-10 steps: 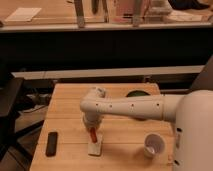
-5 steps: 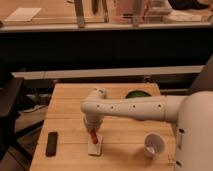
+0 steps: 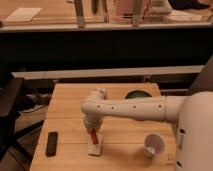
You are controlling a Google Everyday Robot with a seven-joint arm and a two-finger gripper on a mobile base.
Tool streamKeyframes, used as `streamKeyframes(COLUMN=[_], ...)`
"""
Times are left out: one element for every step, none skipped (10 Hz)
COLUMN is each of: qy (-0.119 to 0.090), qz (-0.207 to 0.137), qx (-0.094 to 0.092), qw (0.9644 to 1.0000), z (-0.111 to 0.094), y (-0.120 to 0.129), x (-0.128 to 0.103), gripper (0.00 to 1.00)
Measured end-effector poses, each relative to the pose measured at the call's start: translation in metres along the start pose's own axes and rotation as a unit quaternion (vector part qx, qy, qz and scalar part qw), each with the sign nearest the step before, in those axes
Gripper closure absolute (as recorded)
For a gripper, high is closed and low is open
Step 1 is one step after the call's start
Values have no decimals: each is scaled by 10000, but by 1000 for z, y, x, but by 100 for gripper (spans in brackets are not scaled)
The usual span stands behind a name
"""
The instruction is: Place the pepper on the white sponge
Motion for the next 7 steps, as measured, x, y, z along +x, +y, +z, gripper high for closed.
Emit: streamKeyframes(qy=[-2, -1, -5, -6, -7, -6, -6], qz=[-9, -17, -33, -47, -57, -71, -82], qx=[1, 3, 8, 9, 10, 14, 15], qw=[10000, 10000, 10000, 10000, 10000, 10000, 10000], z=[0, 0, 1, 1, 1, 1, 1], y=[0, 0, 0, 0, 0, 0, -1], x=[0, -1, -1, -2, -2, -2, -3], gripper=[93, 93, 93, 93, 93, 93, 93])
